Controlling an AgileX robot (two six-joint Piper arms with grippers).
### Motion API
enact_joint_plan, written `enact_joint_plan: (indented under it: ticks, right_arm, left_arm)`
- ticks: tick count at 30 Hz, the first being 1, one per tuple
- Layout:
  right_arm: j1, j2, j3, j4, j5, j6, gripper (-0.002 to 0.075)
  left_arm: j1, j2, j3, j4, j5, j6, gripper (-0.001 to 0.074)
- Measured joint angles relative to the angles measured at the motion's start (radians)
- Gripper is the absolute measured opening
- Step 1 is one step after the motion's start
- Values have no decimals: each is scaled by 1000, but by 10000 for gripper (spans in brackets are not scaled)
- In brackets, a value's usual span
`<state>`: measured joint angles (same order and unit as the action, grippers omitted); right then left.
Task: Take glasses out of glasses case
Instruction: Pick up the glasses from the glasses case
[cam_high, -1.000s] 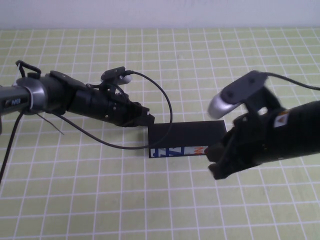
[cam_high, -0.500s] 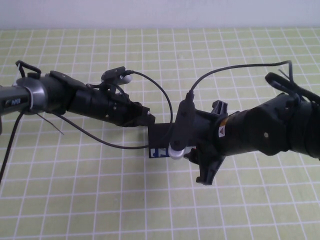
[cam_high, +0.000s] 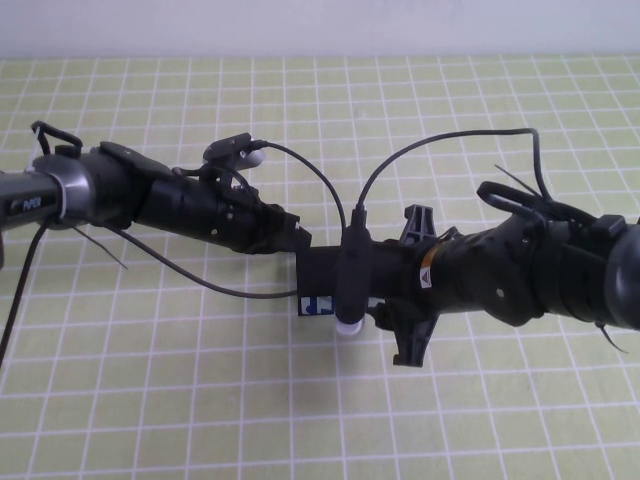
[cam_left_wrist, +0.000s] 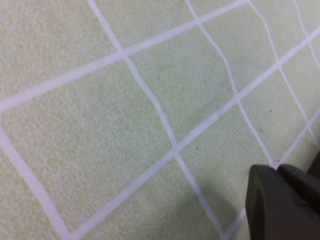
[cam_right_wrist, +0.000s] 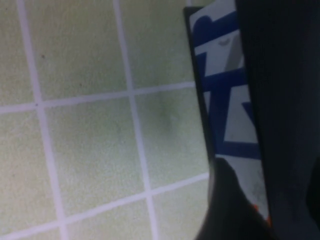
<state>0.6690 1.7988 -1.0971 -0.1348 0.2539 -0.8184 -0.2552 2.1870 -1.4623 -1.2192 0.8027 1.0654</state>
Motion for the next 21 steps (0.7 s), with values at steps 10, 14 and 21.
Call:
enact_joint_plan:
  ticks: [10,14,21]
  right_arm:
    - [-33,45,-17,-9,-30,0,309]
    - [-33,55,-23,-13,-45,0,284]
    - [-35,59,-23,-22,-60,-8,148]
  left_arm:
    - [0,0,0,0,4,0,-4]
    - [0,0,0,0,12,0,-4]
    - [0,0,-2,0,5,4,-4]
